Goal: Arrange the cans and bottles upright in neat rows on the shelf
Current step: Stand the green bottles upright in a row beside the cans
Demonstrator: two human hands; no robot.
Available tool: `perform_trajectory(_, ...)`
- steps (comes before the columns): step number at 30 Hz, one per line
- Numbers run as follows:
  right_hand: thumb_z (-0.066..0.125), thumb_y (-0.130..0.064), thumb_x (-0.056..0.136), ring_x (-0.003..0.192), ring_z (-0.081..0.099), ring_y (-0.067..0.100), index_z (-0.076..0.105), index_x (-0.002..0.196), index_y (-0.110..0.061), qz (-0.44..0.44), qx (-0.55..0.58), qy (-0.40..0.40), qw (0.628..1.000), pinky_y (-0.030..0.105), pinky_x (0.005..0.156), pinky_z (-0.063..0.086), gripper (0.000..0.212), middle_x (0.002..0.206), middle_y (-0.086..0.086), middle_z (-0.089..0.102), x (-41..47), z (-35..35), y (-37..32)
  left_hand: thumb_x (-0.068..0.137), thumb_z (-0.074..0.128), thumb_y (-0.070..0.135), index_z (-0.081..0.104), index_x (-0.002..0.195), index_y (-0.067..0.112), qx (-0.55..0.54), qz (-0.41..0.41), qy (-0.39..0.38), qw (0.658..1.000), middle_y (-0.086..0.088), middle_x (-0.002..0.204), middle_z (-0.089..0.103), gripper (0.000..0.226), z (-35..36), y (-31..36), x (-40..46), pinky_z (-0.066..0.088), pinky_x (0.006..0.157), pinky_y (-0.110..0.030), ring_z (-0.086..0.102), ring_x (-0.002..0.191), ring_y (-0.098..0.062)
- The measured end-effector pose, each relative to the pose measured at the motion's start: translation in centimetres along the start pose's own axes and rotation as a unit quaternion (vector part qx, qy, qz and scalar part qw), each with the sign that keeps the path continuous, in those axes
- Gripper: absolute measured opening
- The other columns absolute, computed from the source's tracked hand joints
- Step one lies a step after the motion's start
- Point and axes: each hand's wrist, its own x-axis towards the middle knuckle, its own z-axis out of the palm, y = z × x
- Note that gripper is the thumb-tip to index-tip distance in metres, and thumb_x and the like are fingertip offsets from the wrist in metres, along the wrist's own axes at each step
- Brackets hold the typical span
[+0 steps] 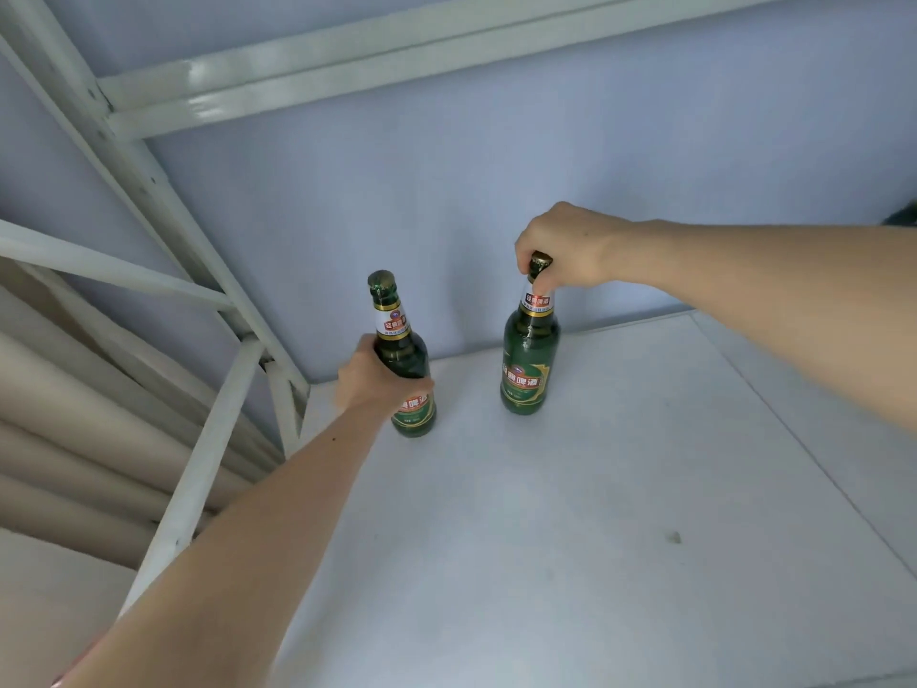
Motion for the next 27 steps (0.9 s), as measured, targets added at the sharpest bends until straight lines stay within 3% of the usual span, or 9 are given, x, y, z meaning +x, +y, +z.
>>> perform_trajectory(8,0.070,-0.015,0.082,0.083,0.066,0.024,0.068,0.100,-0.016,0.014,-0.037,-0.016,0.999,0.031,0.067,0.049,0.018,0.081,-0.001,0.063,-14.1,-4.5,9.7,0.050,0.084,0.036,0.052,0.108,0.031,-0.022,0.039,-0.033,0.998,0.009,0.092,0.064,0.067,8.7,10.8,-9.0,0.056,0.073,-0.033,0.063,0.087,-0.018)
perform_trajectory(13,0.072,-0.019,0.082,0.085,0.066,0.021,0.069,0.103,-0.017,0.023,-0.063,-0.034,0.997,0.040,0.078,0.056,0.021,0.091,0.005,0.070,-22.7,-7.1,15.5,0.046,0.085,0.037,0.052,0.105,0.029,-0.060,0.050,-0.065,0.995,0.009,0.093,0.064,0.068,14.5,17.5,-15.5,0.059,0.074,-0.038,0.063,0.089,-0.018)
perform_trajectory(19,0.074,-0.020,0.081,0.087,0.067,0.020,0.071,0.103,-0.017,0.049,-0.068,-0.041,0.996,0.040,0.078,0.057,0.023,0.096,0.003,0.071,-30.3,-8.4,21.2,0.047,0.085,0.037,0.051,0.104,0.027,-0.061,0.071,-0.097,0.991,0.009,0.091,0.062,0.067,19.6,24.2,-20.6,0.059,0.075,-0.039,0.063,0.089,-0.018)
perform_trajectory(27,0.072,-0.020,0.085,0.092,0.054,0.015,0.070,0.111,-0.014,0.078,-0.073,-0.032,0.994,0.030,0.077,0.048,0.026,0.106,0.001,0.066,-36.9,-8.2,27.0,0.049,0.086,0.035,0.050,0.103,0.026,-0.055,0.123,-0.137,0.981,0.008,0.092,0.062,0.066,24.7,31.1,-23.5,0.058,0.076,-0.040,0.062,0.090,-0.020)
